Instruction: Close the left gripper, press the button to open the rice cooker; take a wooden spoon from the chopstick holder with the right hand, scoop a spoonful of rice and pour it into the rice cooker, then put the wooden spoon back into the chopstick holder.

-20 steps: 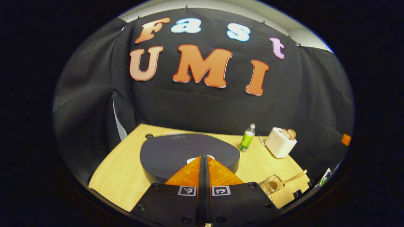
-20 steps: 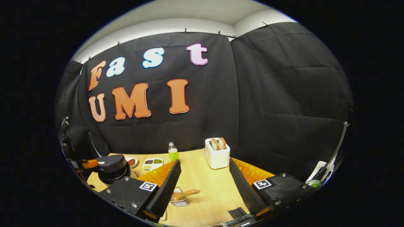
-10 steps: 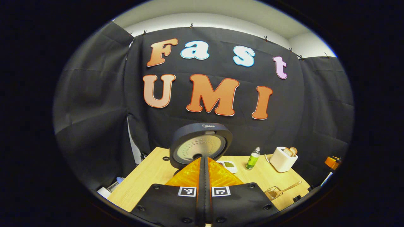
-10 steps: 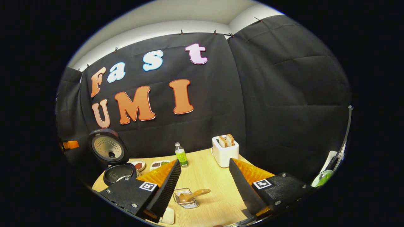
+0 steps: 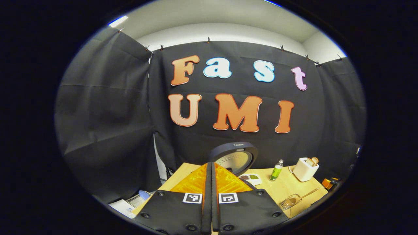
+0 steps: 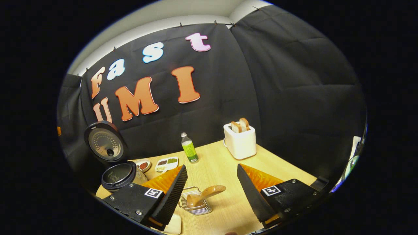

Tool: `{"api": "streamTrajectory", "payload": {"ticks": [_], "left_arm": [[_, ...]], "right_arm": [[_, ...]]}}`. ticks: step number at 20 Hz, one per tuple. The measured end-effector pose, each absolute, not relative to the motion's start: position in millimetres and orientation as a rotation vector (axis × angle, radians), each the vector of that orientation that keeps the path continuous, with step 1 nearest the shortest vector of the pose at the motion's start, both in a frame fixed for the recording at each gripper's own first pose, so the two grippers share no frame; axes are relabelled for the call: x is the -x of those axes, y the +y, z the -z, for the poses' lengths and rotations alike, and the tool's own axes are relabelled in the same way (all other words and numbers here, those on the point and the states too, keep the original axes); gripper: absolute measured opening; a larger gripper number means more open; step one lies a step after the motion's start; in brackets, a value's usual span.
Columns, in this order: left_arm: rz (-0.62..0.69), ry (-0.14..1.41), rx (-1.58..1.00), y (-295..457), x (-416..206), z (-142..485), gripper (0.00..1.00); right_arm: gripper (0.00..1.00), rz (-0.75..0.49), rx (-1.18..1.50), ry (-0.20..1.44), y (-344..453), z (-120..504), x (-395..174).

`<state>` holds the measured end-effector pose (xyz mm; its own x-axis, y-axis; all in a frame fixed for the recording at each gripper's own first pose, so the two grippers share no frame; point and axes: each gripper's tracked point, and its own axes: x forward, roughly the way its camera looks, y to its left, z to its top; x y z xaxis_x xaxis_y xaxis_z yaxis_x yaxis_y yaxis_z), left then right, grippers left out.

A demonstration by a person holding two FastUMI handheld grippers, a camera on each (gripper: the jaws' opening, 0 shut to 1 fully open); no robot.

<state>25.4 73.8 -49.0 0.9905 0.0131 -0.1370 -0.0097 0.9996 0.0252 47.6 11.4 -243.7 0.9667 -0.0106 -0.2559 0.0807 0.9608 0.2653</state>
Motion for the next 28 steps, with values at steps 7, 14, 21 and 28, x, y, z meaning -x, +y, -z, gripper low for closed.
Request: {"api": "streamTrajectory", "payload": {"ticks": [7,14,21,28], "left_arm": [[-0.071,0.116,-0.052,100,-6,33,0.35],[-0.110,0.138,-0.054,106,-9,45,0.90],[-0.140,0.130,-0.103,92,1,42,0.99],[-0.137,0.120,-0.079,81,-3,40,0.97]], "right_arm": [[0.95,0.034,-0.390,0.366,32,304,-62],[0.82,0.002,-0.491,0.462,48,331,-65],[0.24,-0.057,-0.616,0.582,56,332,-71],[0.02,-0.070,-0.519,0.566,61,309,-75]]}}
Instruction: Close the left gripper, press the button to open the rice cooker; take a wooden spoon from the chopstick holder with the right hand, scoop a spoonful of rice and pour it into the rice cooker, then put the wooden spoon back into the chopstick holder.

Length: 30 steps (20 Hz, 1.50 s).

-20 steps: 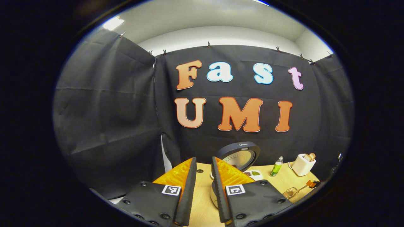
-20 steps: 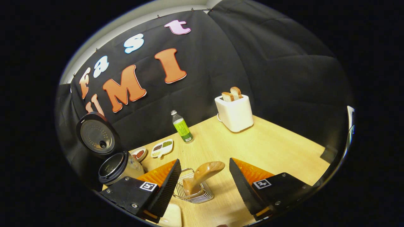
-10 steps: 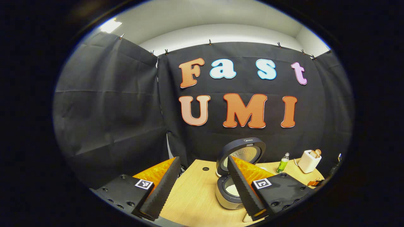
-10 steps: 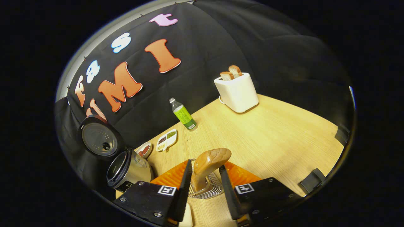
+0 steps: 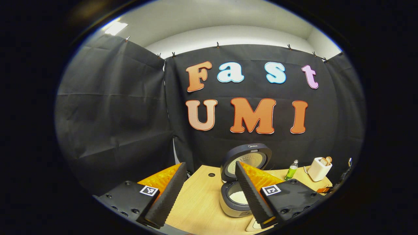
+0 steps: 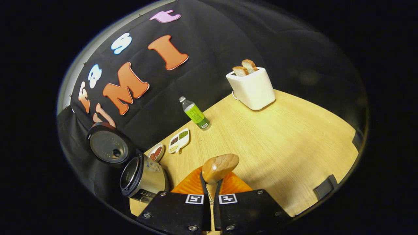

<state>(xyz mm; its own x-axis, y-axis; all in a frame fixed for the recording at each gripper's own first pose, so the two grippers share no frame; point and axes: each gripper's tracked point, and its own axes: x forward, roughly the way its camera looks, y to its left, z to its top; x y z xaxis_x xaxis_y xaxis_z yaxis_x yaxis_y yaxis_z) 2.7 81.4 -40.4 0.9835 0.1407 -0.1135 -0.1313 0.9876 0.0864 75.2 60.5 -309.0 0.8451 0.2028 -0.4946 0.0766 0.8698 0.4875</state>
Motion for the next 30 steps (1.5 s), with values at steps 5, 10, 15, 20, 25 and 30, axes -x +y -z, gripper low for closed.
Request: {"api": "streamTrajectory", "payload": {"ticks": [5,10,15,20,25,30], "left_arm": [[-0.044,0.099,-0.082,82,-28,37,0.97],[0.064,0.100,-0.051,89,-58,42,0.98],[0.142,0.112,-0.042,102,-82,49,0.97],[0.183,0.125,-0.041,116,-94,57,0.99],[0.192,0.151,-0.057,133,-91,70,0.97],[0.191,0.167,-0.063,143,-88,77,0.97]], "right_arm": [[0.02,0.026,-0.453,0.469,53,253,-67],[0.02,0.145,-0.373,0.393,64,204,-30],[0.02,0.182,-0.277,0.344,115,175,4],[0.02,0.143,-0.179,0.379,176,192,18],[0.02,0.186,-0.144,0.478,199,253,15],[0.02,0.255,-0.008,0.495,203,288,12]]}}
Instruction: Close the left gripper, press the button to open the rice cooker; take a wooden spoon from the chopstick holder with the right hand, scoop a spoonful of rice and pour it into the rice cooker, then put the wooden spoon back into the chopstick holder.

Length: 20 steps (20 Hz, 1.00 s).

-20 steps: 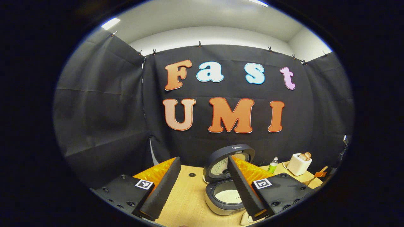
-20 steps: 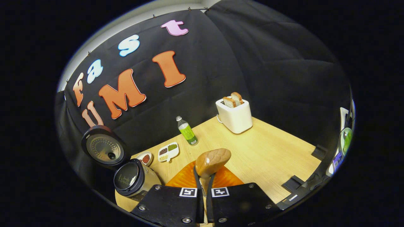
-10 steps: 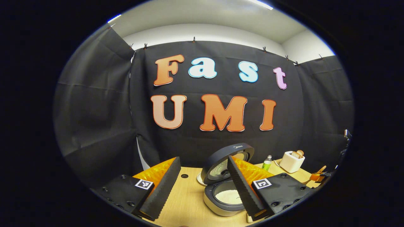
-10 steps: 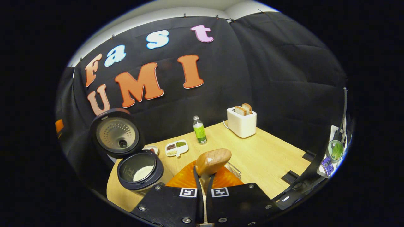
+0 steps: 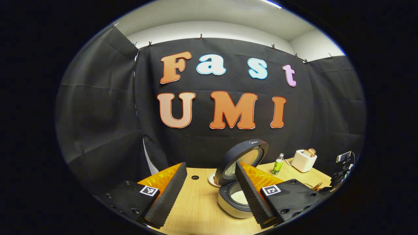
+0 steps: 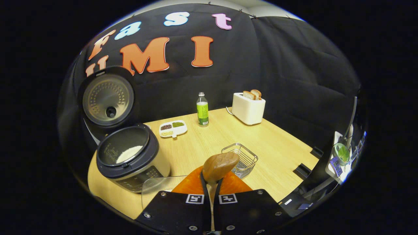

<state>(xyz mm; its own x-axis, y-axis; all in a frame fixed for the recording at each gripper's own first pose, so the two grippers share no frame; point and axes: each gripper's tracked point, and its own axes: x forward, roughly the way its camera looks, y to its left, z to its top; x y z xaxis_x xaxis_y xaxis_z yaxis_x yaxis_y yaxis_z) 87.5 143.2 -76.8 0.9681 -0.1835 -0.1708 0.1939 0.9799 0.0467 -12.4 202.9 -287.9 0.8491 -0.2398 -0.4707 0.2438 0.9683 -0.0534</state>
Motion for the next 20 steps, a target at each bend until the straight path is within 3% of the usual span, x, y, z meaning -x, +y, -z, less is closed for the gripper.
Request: {"api": "streamTrajectory", "payload": {"ticks": [6,13,20], "left_arm": [[0.192,0.173,-0.057,148,-88,81,0.97],[0.187,0.197,-0.029,148,-91,93,0.97],[0.180,0.203,-0.022,149,-95,97,0.99]], "right_arm": [[0.02,0.299,-0.008,0.517,213,314,10],[0.02,0.187,-0.267,0.557,256,318,8],[0.02,0.134,-0.325,0.578,274,320,9]]}}
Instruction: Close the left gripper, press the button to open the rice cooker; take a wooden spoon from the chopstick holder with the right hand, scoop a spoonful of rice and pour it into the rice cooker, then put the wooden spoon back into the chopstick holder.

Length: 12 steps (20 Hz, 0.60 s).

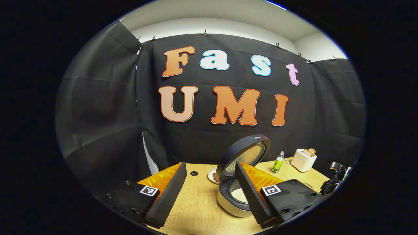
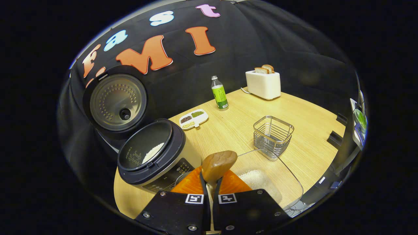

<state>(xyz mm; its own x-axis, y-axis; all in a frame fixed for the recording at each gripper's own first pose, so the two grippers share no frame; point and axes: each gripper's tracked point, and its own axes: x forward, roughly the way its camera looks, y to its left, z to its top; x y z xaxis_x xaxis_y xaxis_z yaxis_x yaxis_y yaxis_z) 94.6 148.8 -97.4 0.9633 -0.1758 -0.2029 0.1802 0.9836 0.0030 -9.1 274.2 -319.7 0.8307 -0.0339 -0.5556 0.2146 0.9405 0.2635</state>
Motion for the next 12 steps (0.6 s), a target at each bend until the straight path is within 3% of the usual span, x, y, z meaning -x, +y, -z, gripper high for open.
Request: {"api": "streamTrajectory", "payload": {"ticks": [7,12], "left_arm": [[0.179,0.224,-0.004,149,-98,105,0.99],[0.176,0.226,-0.013,151,-96,106,0.97]], "right_arm": [[0.02,0.117,-0.451,0.635,294,323,13],[0.02,0.120,-0.742,0.712,292,340,15]]}}
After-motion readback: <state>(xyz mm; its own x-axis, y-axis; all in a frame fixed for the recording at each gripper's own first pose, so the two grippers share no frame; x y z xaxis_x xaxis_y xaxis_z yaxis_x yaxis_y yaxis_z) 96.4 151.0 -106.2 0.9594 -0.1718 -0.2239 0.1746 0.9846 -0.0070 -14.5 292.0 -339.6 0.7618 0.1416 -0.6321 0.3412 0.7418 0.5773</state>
